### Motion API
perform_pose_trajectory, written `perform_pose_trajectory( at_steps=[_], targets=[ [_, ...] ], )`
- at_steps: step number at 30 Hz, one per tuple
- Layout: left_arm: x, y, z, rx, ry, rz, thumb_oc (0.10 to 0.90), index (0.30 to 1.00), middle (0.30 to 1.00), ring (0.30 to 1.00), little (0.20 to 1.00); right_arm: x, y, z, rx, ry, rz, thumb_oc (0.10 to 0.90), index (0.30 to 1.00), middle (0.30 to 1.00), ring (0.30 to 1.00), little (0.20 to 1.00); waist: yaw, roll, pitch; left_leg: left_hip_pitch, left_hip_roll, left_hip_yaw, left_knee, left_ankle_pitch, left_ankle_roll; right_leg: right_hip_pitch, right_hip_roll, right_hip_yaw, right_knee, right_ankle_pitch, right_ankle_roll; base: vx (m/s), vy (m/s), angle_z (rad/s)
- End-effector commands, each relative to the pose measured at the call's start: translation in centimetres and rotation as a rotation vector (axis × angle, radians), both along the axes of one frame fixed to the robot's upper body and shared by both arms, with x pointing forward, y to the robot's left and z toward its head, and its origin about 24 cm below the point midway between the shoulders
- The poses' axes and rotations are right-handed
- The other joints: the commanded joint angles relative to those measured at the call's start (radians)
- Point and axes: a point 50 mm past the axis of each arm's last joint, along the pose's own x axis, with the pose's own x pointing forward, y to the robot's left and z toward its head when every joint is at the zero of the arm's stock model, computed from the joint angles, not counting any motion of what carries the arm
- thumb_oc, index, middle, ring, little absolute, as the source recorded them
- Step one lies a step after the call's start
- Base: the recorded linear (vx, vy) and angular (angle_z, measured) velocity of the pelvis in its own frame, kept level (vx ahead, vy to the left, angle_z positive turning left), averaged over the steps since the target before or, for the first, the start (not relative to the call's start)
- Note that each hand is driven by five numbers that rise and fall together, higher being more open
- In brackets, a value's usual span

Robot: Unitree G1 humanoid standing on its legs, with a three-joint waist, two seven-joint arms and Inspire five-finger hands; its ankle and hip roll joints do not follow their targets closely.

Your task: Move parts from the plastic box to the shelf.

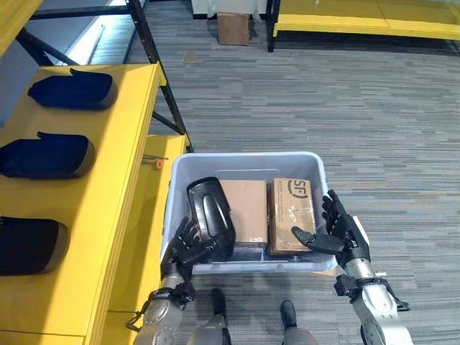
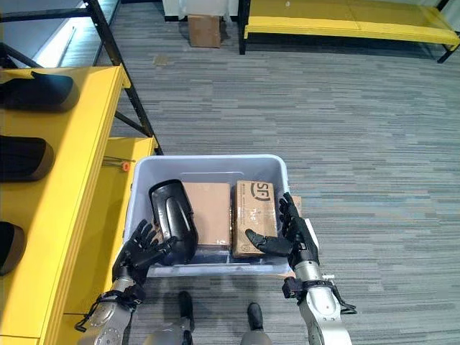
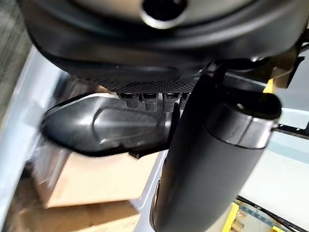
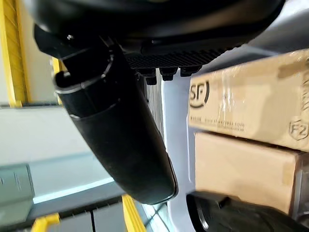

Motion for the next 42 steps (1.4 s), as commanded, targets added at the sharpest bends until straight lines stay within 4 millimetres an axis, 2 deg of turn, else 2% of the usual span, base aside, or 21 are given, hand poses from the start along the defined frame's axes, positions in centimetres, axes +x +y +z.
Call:
perform_pose_trajectory(
  at_steps=[1,5,6,7,10,11,12,13,14,15,18,24,30,32,34,35,37,39,40,41,42],
  targets=[
    [1.7,0.5,3.6,0.087,-0.209,-0.034,0.9,1.0,1.0,1.0,1.0,1.6,0.1,6.0,-0.072,-0.309,0.043,0.9,1.0,1.0,1.0,1.0,0.002,-0.021,-0.061,-0.092,0.022,-0.029,0.097,-0.04,-0.004,0.046,0.021,-0.066,0.175,-0.028,0.025,0.06,0.117,0.23],
    [1.9,1.0,4.1,0.108,-0.223,-0.029,0.9,1.0,1.0,1.0,1.0,2.1,0.5,6.9,-0.091,-0.347,0.068,0.9,1.0,1.0,1.0,1.0,0.005,-0.015,-0.037,-0.103,0.012,-0.036,0.105,-0.053,0.014,-0.029,0.038,-0.079,0.274,0.037,0.029,0.03,0.115,0.1],
    [1.9,1.2,4.2,0.109,-0.224,-0.021,0.9,1.0,1.0,1.0,1.0,2.2,0.6,7.1,-0.096,-0.355,0.076,0.9,1.0,1.0,1.0,1.0,0.009,-0.012,-0.03,-0.101,0.015,-0.031,0.101,-0.058,0.016,-0.044,0.038,-0.101,0.286,0.035,0.027,0.0,0.091,-0.05],
    [1.8,1.5,4.2,0.109,-0.224,-0.005,0.9,1.0,1.0,1.0,1.0,2.3,0.8,7.4,-0.107,-0.365,0.084,0.9,1.0,1.0,1.0,1.0,0.022,-0.013,-0.025,-0.095,0.018,-0.019,0.099,-0.068,0.014,-0.045,0.013,-0.16,0.269,0.043,0.023,0.04,0.05,-0.16],
    [1.6,2.2,4.4,0.111,-0.226,0.015,0.9,1.0,1.0,1.0,1.0,2.8,1.0,8.0,-0.124,-0.384,0.095,0.9,1.0,1.0,1.0,1.0,0.04,-0.01,-0.022,-0.063,0.046,0.004,0.079,-0.076,-0.007,-0.058,-0.036,-0.255,0.155,0.061,0.024,0.07,-0.045,-0.31],
    [1.6,2.2,4.4,0.111,-0.226,0.015,0.9,1.0,1.0,1.0,1.0,2.8,1.0,8.0,-0.124,-0.384,0.095,0.9,1.0,1.0,1.0,1.0,0.04,-0.009,-0.02,-0.061,0.047,0.003,0.079,-0.077,-0.008,-0.054,-0.034,-0.256,0.152,0.062,0.023,0.06,-0.098,-0.3],
    [1.5,2.6,4.3,0.107,-0.221,0.038,0.9,1.0,1.0,1.0,1.0,3.0,1.0,8.5,-0.142,-0.401,0.104,0.9,1.0,1.0,1.0,1.0,0.044,-0.011,0.003,-0.039,0.072,0.015,0.08,-0.085,-0.024,-0.086,-0.075,-0.278,0.091,0.107,0.032,0.04,-0.102,-0.18],
    [1.4,2.7,4.2,0.111,-0.213,0.043,0.9,1.0,1.0,1.0,1.0,3.0,1.0,8.5,-0.148,-0.4,0.102,0.9,1.0,1.0,1.0,1.0,0.037,-0.017,0.012,-0.036,0.075,0.013,0.086,-0.083,-0.027,-0.102,-0.085,-0.258,0.085,0.139,0.041,0.04,-0.097,-0.12],
    [1.4,2.7,4.2,0.111,-0.213,0.044,0.9,1.0,1.0,1.0,1.0,3.0,1.0,8.5,-0.148,-0.4,0.102,0.9,1.0,1.0,1.0,1.0,0.038,-0.018,0.012,-0.035,0.074,0.014,0.086,-0.083,-0.026,-0.102,-0.085,-0.257,0.084,0.14,0.042,0.03,-0.061,-0.04],
    [1.4,2.5,3.8,0.115,-0.198,0.034,0.9,1.0,1.0,1.0,1.0,2.7,0.9,8.5,-0.16,-0.4,0.108,0.9,1.0,1.0,1.0,1.0,0.035,-0.041,0.02,-0.02,0.057,0.02,0.095,-0.089,-0.031,-0.059,-0.093,-0.267,0.052,0.151,0.054,0.02,-0.05,-0.04],
    [1.2,2.2,3.6,0.105,-0.194,0.032,0.9,1.0,1.0,1.0,1.0,2.5,0.6,8.3,-0.161,-0.388,0.101,0.9,1.0,1.0,1.0,1.0,0.028,-0.049,0.001,-0.028,0.056,0.025,0.07,-0.067,-0.038,-0.054,-0.082,-0.274,0.021,0.173,0.062,0.0,-0.072,0.04],
    [0.7,1.7,3.0,0.089,-0.171,0.012,0.9,1.0,1.0,1.0,1.0,2.1,-0.1,8.2,-0.189,-0.375,0.088,0.9,1.0,1.0,1.0,1.0,0.015,-0.039,-0.021,-0.028,0.086,0.008,0.042,-0.036,-0.063,-0.026,-0.046,-0.284,0.002,0.113,0.042,0.01,-0.093,0.04],
    [0.4,1.9,2.9,0.088,-0.164,0.013,0.9,1.0,1.0,1.0,1.0,2.4,-0.3,9.7,-0.246,-0.44,0.089,0.9,1.0,1.0,1.0,1.0,0.019,-0.039,-0.024,-0.01,0.118,0.009,0.049,-0.035,-0.077,-0.01,-0.014,-0.275,-0.001,0.079,0.03,0.02,-0.087,0.02],
    [0.2,2.0,2.9,0.084,-0.168,0.013,0.9,1.0,1.0,1.0,1.0,2.8,-0.5,12.4,-0.362,-0.543,0.111,0.9,1.0,1.0,1.0,1.0,0.027,-0.046,-0.023,0.008,0.132,0.017,0.043,-0.031,-0.086,0.002,0.003,-0.271,-0.001,0.066,0.025,0.03,-0.094,-0.03],
    [0.1,2.0,2.9,0.081,-0.167,0.01,0.9,1.0,1.0,1.0,1.0,2.9,-0.5,13.2,-0.392,-0.574,0.112,0.9,1.0,1.0,1.0,1.0,0.029,-0.048,-0.024,0.007,0.136,0.018,0.038,-0.024,-0.087,-0.001,0.008,-0.268,-0.001,0.065,0.022,0.02,-0.047,-0.04],
    [0.0,1.9,2.7,0.069,-0.165,0.0,0.9,1.0,1.0,1.0,1.0,3.2,-0.2,15.2,-0.505,-0.654,0.144,0.9,1.0,1.0,1.0,1.0,0.035,-0.05,-0.022,0.014,0.141,0.018,0.026,-0.015,-0.091,0.002,0.017,-0.267,-0.001,0.059,0.02,0.03,-0.051,-0.02],
    [-0.4,1.9,2.6,0.062,-0.159,-0.014,0.9,1.0,1.0,1.0,1.0,3.2,0.2,18.0,-0.676,-0.755,0.185,0.9,1.0,1.0,1.0,1.0,0.044,-0.055,-0.018,0.019,0.148,0.017,0.018,-0.009,-0.097,0.005,0.025,-0.269,-0.001,0.053,0.018,0.02,-0.06,-0.01],
    [-0.7,1.8,2.4,0.054,-0.15,-0.036,0.9,1.0,1.0,1.0,1.0,3.6,0.5,20.3,-0.844,-0.815,0.223,0.9,1.0,1.0,1.0,1.0,0.057,-0.061,-0.013,0.018,0.155,0.015,0.01,0.0,-0.103,0.003,0.034,-0.272,-0.001,0.048,0.014,0.0,-0.046,0.0],
    [-0.7,1.8,2.4,0.053,-0.151,-0.034,0.9,1.0,1.0,1.0,1.0,3.7,0.5,20.3,-0.845,-0.817,0.224,0.9,1.0,1.0,1.0,1.0,0.055,-0.06,-0.013,0.015,0.155,0.015,0.009,0.003,-0.103,0.0,0.035,-0.272,-0.001,0.051,0.014,-0.01,-0.06,0.01],
    [-0.9,1.4,2.4,0.043,-0.147,-0.058,0.9,1.0,1.0,1.0,1.0,4.1,1.1,22.3,-1.006,-0.858,0.273,0.9,1.0,1.0,1.0,1.0,0.071,-0.069,-0.002,0.011,0.163,0.009,0.009,0.007,-0.11,0.001,0.041,-0.28,-0.001,0.047,0.011,-0.03,-0.062,0.01],
    [-1.0,1.4,2.4,0.039,-0.15,-0.065,0.9,1.0,1.0,1.0,1.0,4.3,1.6,23.3,-1.088,-0.878,0.301,0.9,1.0,1.0,1.0,1.0,0.078,-0.073,0.005,0.005,0.167,0.006,0.008,0.011,-0.113,-0.001,0.045,-0.284,-0.001,0.046,0.009,-0.03,-0.062,0.02]
  ],
)
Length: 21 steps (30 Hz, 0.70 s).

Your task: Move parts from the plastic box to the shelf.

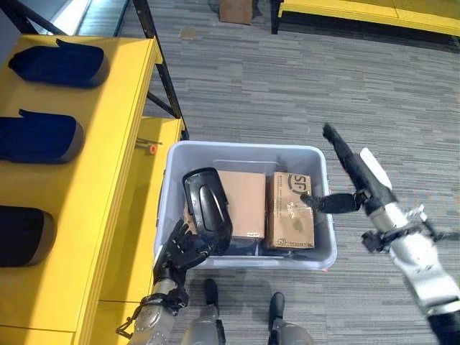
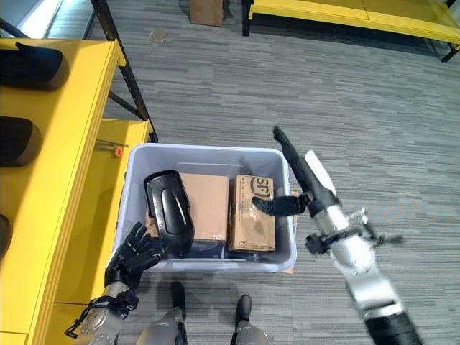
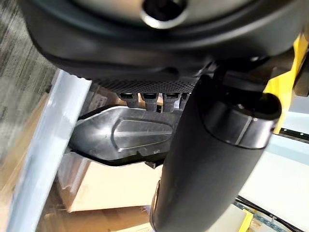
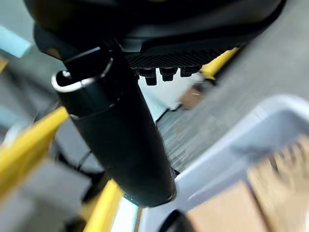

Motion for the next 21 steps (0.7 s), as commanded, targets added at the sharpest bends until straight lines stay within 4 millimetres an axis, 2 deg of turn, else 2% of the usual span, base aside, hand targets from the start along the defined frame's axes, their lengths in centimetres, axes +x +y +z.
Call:
perform_pose_trajectory(
  at_steps=[1,4,5,7,8,11,14,16,21],
  targets=[
    [1.1,0.0,3.2,0.007,-0.186,-0.058,0.9,1.0,1.0,1.0,1.0,-0.6,3.6,7.6,-0.221,-0.331,0.191,0.9,1.0,1.0,1.0,1.0,0.04,-0.017,-0.037,0.017,0.114,-0.016,0.008,0.006,-0.094,0.022,-0.003,-0.03,-0.001,0.01,0.023,-0.03,-0.044,0.03],
    [0.7,0.2,3.4,0.005,-0.182,-0.065,0.9,1.0,1.0,1.0,1.0,-0.5,5.1,10.1,-0.501,-0.382,0.23,0.9,1.0,1.0,1.0,1.0,0.066,-0.028,-0.016,0.001,0.12,-0.026,0.006,0.016,-0.102,0.017,0.005,-0.045,-0.001,0.008,0.02,-0.02,-0.064,0.16],
    [0.6,0.5,3.7,0.015,-0.189,-0.07,0.9,1.0,1.0,1.0,1.0,-0.4,5.9,11.3,-0.676,-0.411,0.238,0.9,1.0,1.0,1.0,1.0,0.085,-0.039,-0.001,-0.01,0.123,-0.033,0.006,0.019,-0.107,0.015,0.009,-0.055,-0.001,0.005,0.019,-0.05,-0.076,0.12],
    [0.6,0.7,3.9,0.026,-0.192,-0.069,0.9,1.0,1.0,1.0,1.0,-0.3,6.8,12.1,-0.835,-0.427,0.245,0.9,1.0,1.0,1.0,1.0,0.102,-0.046,0.016,-0.026,0.124,-0.042,0.007,0.025,-0.111,0.006,0.012,-0.066,0.002,0.004,0.017,-0.03,-0.057,0.15],
    [0.6,0.7,3.9,0.022,-0.194,-0.066,0.9,1.0,1.0,1.0,1.0,-0.2,6.9,12.1,-0.838,-0.429,0.248,0.9,1.0,1.0,1.0,1.0,0.098,-0.043,0.015,-0.029,0.124,-0.042,0.005,0.029,-0.11,0.003,0.012,-0.067,0.002,0.006,0.017,-0.03,-0.041,0.19],
    [0.5,1.6,4.5,0.048,-0.206,-0.032,0.9,1.0,1.0,1.0,1.0,-0.4,8.3,13.3,-1.141,-0.494,0.244,0.9,1.0,1.0,1.0,1.0,0.135,-0.058,0.066,-0.077,0.125,-0.072,0.011,0.039,-0.119,-0.02,0.018,-0.094,0.012,-0.004,0.011,-0.06,-0.09,0.24],
    [0.5,1.6,4.5,0.042,-0.206,-0.02,0.9,1.0,1.0,1.0,1.0,-0.3,8.4,13.5,-1.198,-0.505,0.239,0.9,1.0,1.0,1.0,1.0,0.138,-0.057,0.072,-0.089,0.126,-0.079,0.008,0.047,-0.119,-0.027,0.019,-0.102,0.014,-0.005,0.01,-0.01,-0.04,0.28],
    [0.6,1.8,4.6,0.058,-0.208,-0.01,0.9,1.0,1.0,1.0,1.0,0.0,8.7,13.5,-1.314,-0.507,0.232,0.9,1.0,1.0,1.0,1.0,0.156,-0.067,0.094,-0.11,0.129,-0.098,0.01,0.052,-0.127,-0.035,0.023,-0.122,0.027,-0.02,0.006,-0.02,-0.069,0.22],
    [1.3,1.7,5.2,0.07,-0.231,-0.014,0.9,1.0,1.0,1.0,1.0,0.3,9.6,13.6,-1.419,-0.526,0.242,0.9,1.0,1.0,1.0,1.0,0.172,-0.073,0.121,-0.133,0.13,-0.12,0.011,0.057,-0.131,-0.05,0.03,-0.14,0.047,-0.036,-0.001,-0.01,-0.063,0.22]
  ],
)
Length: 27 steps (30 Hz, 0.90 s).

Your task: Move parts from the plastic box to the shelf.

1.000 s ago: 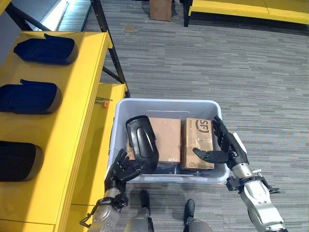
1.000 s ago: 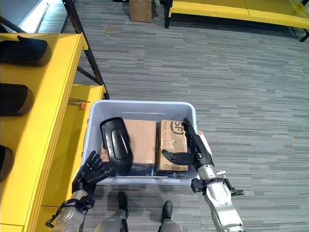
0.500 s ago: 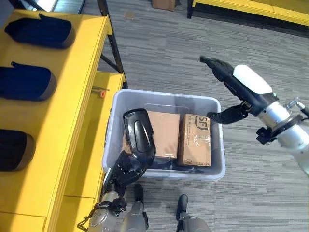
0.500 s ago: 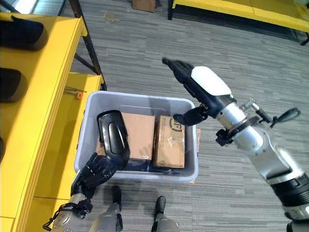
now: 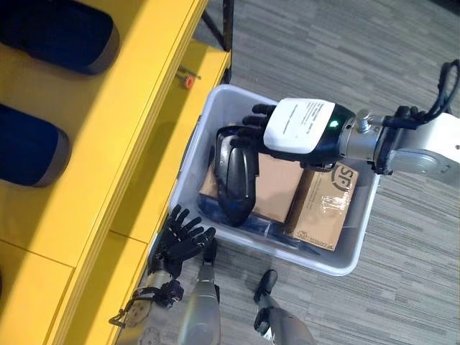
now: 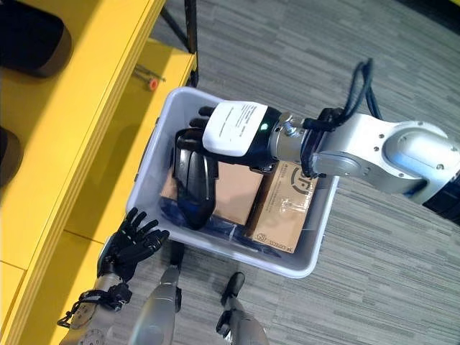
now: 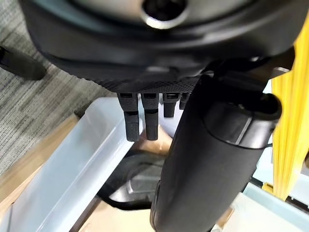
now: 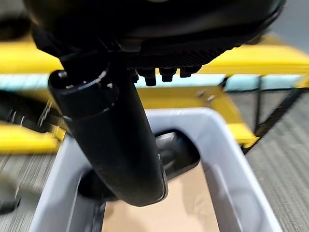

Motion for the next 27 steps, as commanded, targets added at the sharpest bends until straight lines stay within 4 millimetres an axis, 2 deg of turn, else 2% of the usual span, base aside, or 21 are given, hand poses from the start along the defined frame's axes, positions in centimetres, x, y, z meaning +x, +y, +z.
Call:
perform_pose_trajectory(
  at_steps=[1,2,5,6,7,8,10,15,17,18,19,20,22,24,25,27],
  targets=[
    [0.1,1.3,2.3,0.067,-0.096,0.014,0.9,1.0,1.0,1.0,1.0,-1.0,0.3,4.1,-0.029,-0.184,0.024,0.9,1.0,1.0,1.0,1.0,0.019,-0.041,0.002,0.031,0.11,0.02,-0.007,0.024,-0.1,0.023,-0.012,-0.01,0.051,-0.013,0.022,0.0,-0.038,0.14],
    [0.1,1.3,2.3,0.067,-0.096,0.014,0.9,1.0,1.0,1.0,1.0,-1.0,0.3,4.1,-0.029,-0.184,0.024,0.9,1.0,1.0,1.0,1.0,0.019,-0.041,0.002,0.031,0.11,0.02,-0.007,0.024,-0.1,0.023,-0.012,-0.01,0.051,-0.013,0.022,-0.01,-0.056,0.14],
    [0.5,1.7,3.2,0.092,-0.123,0.005,0.9,1.0,1.0,1.0,1.0,-0.4,1.1,4.1,-0.058,-0.189,0.028,0.9,1.0,1.0,1.0,1.0,0.045,-0.078,0.02,0.012,0.11,0.001,-0.008,0.029,-0.104,0.015,-0.006,-0.023,0.051,-0.015,0.02,-0.01,-0.047,0.11],
    [0.5,1.7,3.2,0.092,-0.123,0.005,0.9,1.0,1.0,1.0,1.0,-0.4,1.1,4.1,-0.058,-0.189,0.028,0.9,1.0,1.0,1.0,1.0,0.045,-0.078,0.02,0.012,0.109,0.001,-0.008,0.029,-0.104,0.015,-0.006,-0.024,0.051,-0.015,0.02,0.0,-0.048,0.11],
    [0.7,1.9,3.6,0.108,-0.134,-0.003,0.9,1.0,1.0,1.0,1.0,0.1,1.4,4.0,-0.072,-0.187,0.023,0.9,1.0,1.0,1.0,1.0,0.059,-0.098,0.028,0.004,0.107,-0.008,-0.009,0.03,-0.104,0.014,-0.002,-0.031,0.048,-0.016,0.02,0.0,-0.018,0.16],
    [0.7,1.9,3.6,0.108,-0.134,-0.002,0.9,1.0,1.0,1.0,1.0,0.1,1.4,4.0,-0.072,-0.187,0.024,0.9,1.0,1.0,1.0,1.0,0.059,-0.098,0.028,0.004,0.107,-0.008,-0.009,0.03,-0.104,0.014,-0.002,-0.031,0.048,-0.016,0.02,0.01,-0.026,0.2],
    [0.9,2.2,4.1,0.129,-0.15,-0.01,0.9,1.0,1.0,1.0,1.0,0.9,1.4,3.9,-0.082,-0.174,-0.006,0.9,1.0,1.0,1.0,1.0,0.078,-0.119,0.039,-0.009,0.104,-0.022,-0.01,0.032,-0.107,0.015,0.003,-0.041,0.042,-0.018,0.018,0.01,-0.033,0.17],
    [1.2,2.5,4.6,0.141,-0.164,-0.011,0.9,1.0,1.0,1.0,1.0,2.2,1.3,3.5,-0.088,-0.158,-0.049,0.9,1.0,1.0,1.0,1.0,0.106,-0.139,0.056,-0.031,0.091,-0.044,-0.011,0.034,-0.108,0.013,0.008,-0.058,0.031,-0.019,0.018,0.01,-0.015,0.11],
    [1.3,2.5,4.7,0.143,-0.17,-0.015,0.9,1.0,1.0,1.0,1.0,2.6,1.2,3.3,-0.09,-0.15,-0.065,0.9,1.0,1.0,1.0,1.0,0.114,-0.14,0.061,-0.038,0.088,-0.049,-0.011,0.034,-0.107,0.012,0.007,-0.064,0.028,-0.018,0.019,0.04,-0.013,0.12],
    [1.4,2.5,4.8,0.142,-0.174,-0.019,0.9,1.0,1.0,1.0,1.0,2.9,1.2,3.1,-0.093,-0.141,-0.074,0.9,1.0,1.0,1.0,1.0,0.115,-0.143,0.059,-0.03,0.09,-0.058,-0.018,0.014,-0.114,0.021,0.012,-0.053,0.023,-0.033,0.024,0.0,0.007,0.11],
    [1.5,2.4,4.9,0.141,-0.18,-0.022,0.9,1.0,1.0,1.0,1.0,3.1,1.3,3.0,-0.089,-0.138,-0.077,0.9,1.0,1.0,1.0,1.0,0.123,-0.138,0.068,-0.043,0.085,-0.055,-0.011,0.033,-0.106,0.013,0.007,-0.069,0.023,-0.016,0.02,0.08,-0.029,0.11],
    [1.6,2.4,5.0,0.14,-0.187,-0.024,0.9,1.0,1.0,1.0,1.0,3.4,1.1,2.9,-0.088,-0.136,-0.091,0.9,1.0,1.0,1.0,1.0,0.123,-0.141,0.066,-0.036,0.085,-0.064,-0.018,0.014,-0.113,0.021,0.011,-0.058,0.017,-0.031,0.025,0.0,0.002,0.11],
    [1.6,2.3,5.1,0.14,-0.191,-0.028,0.9,1.0,1.0,1.0,1.0,3.9,1.0,2.8,-0.088,-0.132,-0.107,0.9,1.0,1.0,1.0,1.0,0.128,-0.141,0.069,-0.038,0.082,-0.067,-0.018,0.012,-0.114,0.023,0.012,-0.06,0.014,-0.031,0.025,0.05,-0.011,0.15],
    [1.8,2.2,5.3,0.14,-0.201,-0.032,0.9,1.0,1.0,1.0,1.0,5.3,-0.2,2.4,-0.082,-0.132,-0.181,0.9,1.0,1.0,1.0,1.0,0.14,-0.138,0.078,-0.049,0.075,-0.076,-0.018,0.011,-0.112,0.022,0.011,-0.064,0.006,-0.028,0.027,0.01,0.009,0.05],
    [1.8,2.2,5.3,0.14,-0.201,-0.032,0.9,1.0,1.0,1.0,1.0,5.4,-0.2,2.3,-0.082,-0.132,-0.181,0.9,1.0,1.0,1.0,1.0,0.14,-0.138,0.078,-0.049,0.075,-0.076,-0.018,0.011,-0.112,0.022,0.011,-0.065,0.006,-0.028,0.027,0.01,0.022,0.04],
    [2.0,1.8,5.3,0.117,-0.211,-0.036,0.9,1.0,1.0,1.0,1.0,6.5,-1.5,1.9,-0.062,-0.134,-0.248,0.9,1.0,1.0,1.0,1.0,0.143,-0.121,0.084,-0.057,0.066,-0.079,-0.018,0.012,-0.11,0.021,0.01,-0.068,0.001,-0.027,0.029,0.01,0.021,0.07]
  ],
)
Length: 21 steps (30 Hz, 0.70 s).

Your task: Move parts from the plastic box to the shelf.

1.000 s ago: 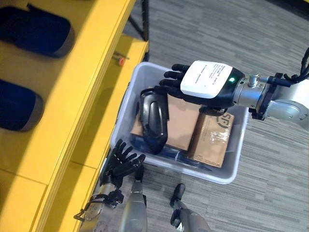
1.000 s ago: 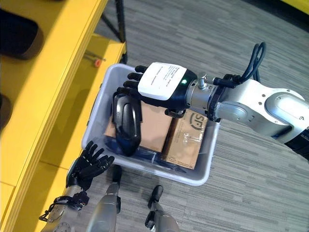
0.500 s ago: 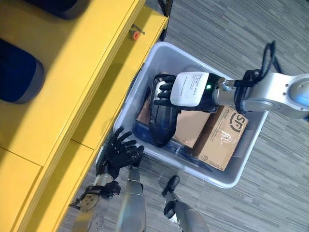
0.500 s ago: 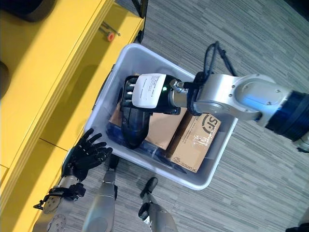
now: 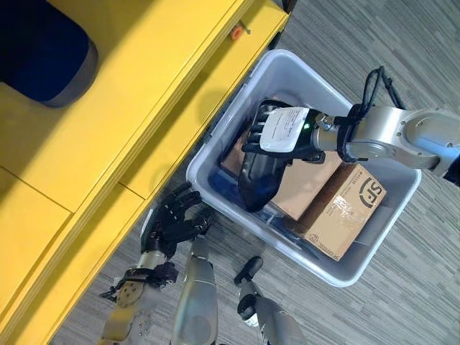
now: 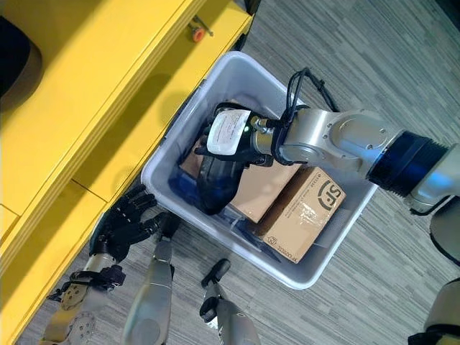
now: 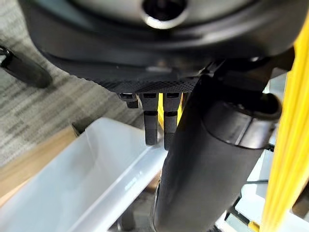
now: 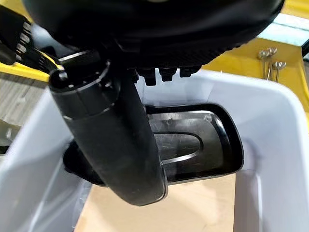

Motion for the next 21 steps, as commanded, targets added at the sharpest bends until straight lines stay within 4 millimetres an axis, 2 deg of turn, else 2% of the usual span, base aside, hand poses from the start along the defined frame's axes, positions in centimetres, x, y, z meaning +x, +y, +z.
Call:
perform_pose_trajectory(
  at_steps=[1,2,4,5,6,8,9,10,11,13,17,21],
  targets=[
    [-0.1,1.0,1.9,0.014,-0.097,0.016,0.9,1.0,1.0,1.0,1.0,0.2,-1.7,4.1,0.042,-0.153,-0.043,0.9,1.0,1.0,1.0,1.0,0.021,-0.029,0.023,0.091,0.059,0.046,-0.06,-0.007,-0.083,0.08,-0.031,0.035,0.001,-0.004,0.046,0.01,0.03,0.09],
    [0.0,0.7,1.9,-0.001,-0.102,0.014,0.9,1.0,1.0,1.0,1.0,1.0,-3.1,3.8,0.051,-0.17,-0.108,0.9,1.0,1.0,1.0,1.0,0.023,-0.016,0.026,0.086,0.053,0.044,-0.06,-0.007,-0.08,0.079,-0.035,0.032,0.001,-0.004,0.047,0.0,0.028,0.1],
    [0.0,0.4,1.8,-0.013,-0.103,0.016,0.9,1.0,1.0,1.0,1.0,1.5,-3.8,3.7,0.062,-0.183,-0.137,0.9,1.0,1.0,1.0,1.0,0.021,-0.005,0.027,0.082,0.05,0.042,-0.06,-0.007,-0.078,0.079,-0.036,0.029,0.0,-0.002,0.049,0.0,0.033,0.09],
    [0.1,0.2,1.6,-0.028,-0.102,0.025,0.9,1.0,1.0,1.0,1.0,2.1,-5.1,3.7,0.074,-0.206,-0.196,0.9,1.0,1.0,1.0,1.0,0.016,0.011,0.029,0.078,0.044,0.041,-0.06,-0.006,-0.074,0.076,-0.039,0.029,0.0,0.002,0.051,-0.08,0.067,0.07],
    [0.1,0.2,1.6,-0.028,-0.102,0.024,0.9,1.0,1.0,1.0,1.0,2.2,-5.1,3.6,0.074,-0.207,-0.197,0.9,1.0,1.0,1.0,1.0,0.019,0.015,0.034,0.068,0.041,0.047,-0.055,0.014,-0.067,0.068,-0.043,0.016,0.002,0.018,0.047,-0.08,0.081,0.08],
    [0.2,-0.2,1.6,-0.046,-0.111,0.031,0.9,1.0,1.0,1.0,1.0,3.0,-6.4,3.3,0.084,-0.224,-0.266,0.9,1.0,1.0,1.0,1.0,0.013,0.032,0.039,0.066,0.034,0.045,-0.055,0.012,-0.061,0.063,-0.047,0.023,0.0,0.026,0.051,-0.05,0.064,0.03],
    [0.2,-0.2,1.6,-0.046,-0.111,0.031,0.9,1.0,1.0,1.0,1.0,3.0,-6.4,3.3,0.084,-0.224,-0.266,0.9,1.0,1.0,1.0,1.0,0.013,0.032,0.038,0.066,0.034,0.046,-0.055,0.012,-0.061,0.063,-0.047,0.023,0.0,0.026,0.051,-0.01,0.052,-0.03],
    [0.2,-0.6,1.5,-0.067,-0.111,0.033,0.9,1.0,1.0,1.0,1.0,3.4,-7.2,3.2,0.111,-0.234,-0.309,0.9,1.0,1.0,1.0,1.0,0.005,0.048,0.042,0.065,0.03,0.046,-0.055,0.01,-0.058,0.061,-0.05,0.026,0.0,0.027,0.052,0.0,0.022,-0.04],
    [0.2,-0.5,1.5,-0.067,-0.111,0.034,0.9,1.0,1.0,1.0,1.0,3.4,-7.2,3.2,0.111,-0.234,-0.309,0.9,1.0,1.0,1.0,1.0,0.005,0.048,0.042,0.066,0.03,0.046,-0.055,0.01,-0.057,0.061,-0.05,0.026,0.0,0.027,0.052,0.0,0.034,-0.05],
    [0.3,-1.0,1.4,-0.089,-0.115,0.037,0.9,1.0,1.0,1.0,1.0,3.8,-8.1,3.4,0.154,-0.254,-0.353,0.9,1.0,1.0,1.0,1.0,-0.006,0.064,0.045,0.065,0.027,0.046,-0.055,0.009,-0.053,0.057,-0.053,0.031,-0.001,0.032,0.054,-0.01,0.034,-0.05],
    [0.3,-1.1,1.4,-0.098,-0.117,0.047,0.9,1.0,1.0,1.0,1.0,4.3,-10.0,3.3,0.259,-0.294,-0.436,0.9,1.0,1.0,1.0,1.0,-0.01,0.067,0.053,0.066,0.024,0.048,-0.056,0.006,-0.046,0.052,-0.056,0.044,-0.001,0.038,0.055,-0.01,0.038,-0.03],
    [0.3,-1.3,1.5,-0.108,-0.124,0.049,0.9,1.0,1.0,1.0,1.0,4.6,-10.8,3.0,0.337,-0.308,-0.482,0.9,1.0,1.0,1.0,1.0,-0.013,0.07,0.055,0.067,0.021,0.053,-0.056,0.003,-0.04,0.046,-0.059,0.054,-0.001,0.043,0.056,0.0,0.04,-0.07]
  ],
)
